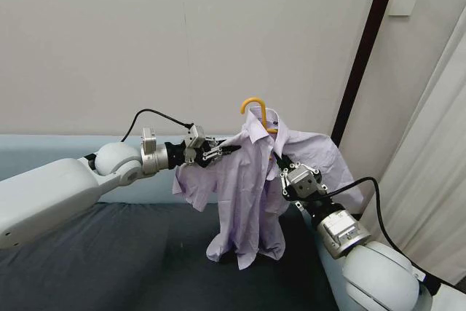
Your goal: Pick up the clothes from the sofa and hang them on the clothes hanger.
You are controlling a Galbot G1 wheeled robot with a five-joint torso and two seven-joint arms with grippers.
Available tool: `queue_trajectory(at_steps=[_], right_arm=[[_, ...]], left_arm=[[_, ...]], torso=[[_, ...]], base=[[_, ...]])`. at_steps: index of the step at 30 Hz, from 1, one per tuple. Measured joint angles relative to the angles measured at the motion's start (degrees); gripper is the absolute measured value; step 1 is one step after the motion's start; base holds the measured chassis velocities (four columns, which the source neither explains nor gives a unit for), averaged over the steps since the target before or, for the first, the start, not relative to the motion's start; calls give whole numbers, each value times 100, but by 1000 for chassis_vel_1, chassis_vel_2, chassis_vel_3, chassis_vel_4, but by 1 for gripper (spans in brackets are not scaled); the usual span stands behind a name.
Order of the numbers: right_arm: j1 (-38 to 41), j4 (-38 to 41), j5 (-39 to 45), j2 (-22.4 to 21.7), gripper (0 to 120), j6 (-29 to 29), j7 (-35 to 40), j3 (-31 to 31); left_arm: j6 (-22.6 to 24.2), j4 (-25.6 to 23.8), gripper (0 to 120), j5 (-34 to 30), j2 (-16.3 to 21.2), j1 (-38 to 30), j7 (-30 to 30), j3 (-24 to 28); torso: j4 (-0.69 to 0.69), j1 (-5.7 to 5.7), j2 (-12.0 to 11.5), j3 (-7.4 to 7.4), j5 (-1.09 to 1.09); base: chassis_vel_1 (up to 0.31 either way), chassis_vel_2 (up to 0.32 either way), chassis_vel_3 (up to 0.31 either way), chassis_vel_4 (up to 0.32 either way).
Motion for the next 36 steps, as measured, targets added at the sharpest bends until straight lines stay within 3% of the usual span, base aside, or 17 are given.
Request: queue_trajectory(at_steps=[2,4,6,10,11,17,21,22,26,31,36], right_arm=[[-15,-30,1,-4,2,-1,16,-5],[-27,-14,82,-16,14,5,34,-13],[-27,-14,82,-16,14,5,34,-13],[-150,255,495,-119,35,14,129,35],[-150,255,495,-119,35,14,129,35],[-788,823,1175,-695,59,241,119,517],[-1451,810,1886,-1265,74,857,-1174,1936],[-1451,810,1886,-1265,74,857,-1174,1936],[-1208,410,3143,-1950,93,974,-2175,2916],[-906,-167,3778,-2571,100,682,-3073,3422],[-745,-470,3957,-3118,100,546,-3993,3292]], left_arm=[[-20,-12,7,-28,39,2,21,-17],[-50,-29,7,-48,93,4,53,-40],[-50,-29,7,-48,93,4,53,-40],[-120,4,7,-52,124,40,107,-124],[-120,4,7,-52,124,40,107,-124],[-348,310,7,-37,118,123,392,-277],[-652,588,7,70,147,262,816,-398],[-652,588,7,70,147,262,816,-398],[-813,701,7,392,199,564,1321,-671],[-796,531,7,684,210,936,1500,-1027],[-815,471,7,792,114,1121,1535,-1185]], torso=[[1,0,0,0,0],[1,0,0,0,0],[1,0,0,0,0],[1,0,0,0,0],[1,0,0,0,0],[0,0,0,0,1],[-2,0,0,0,-1],[-2,0,0,0,-1],[3,0,0,0,0],[0,0,0,0,0],[1,-1,0,0,-1]], base=[[0,0,0,0],[0,0,0,0],[0,0,0,0],[0,0,0,0],[0,0,0,0],[0,0,0,0],[0,0,0,0],[0,0,0,0],[0,0,0,0],[0,0,0,0],[0,0,0,0]])
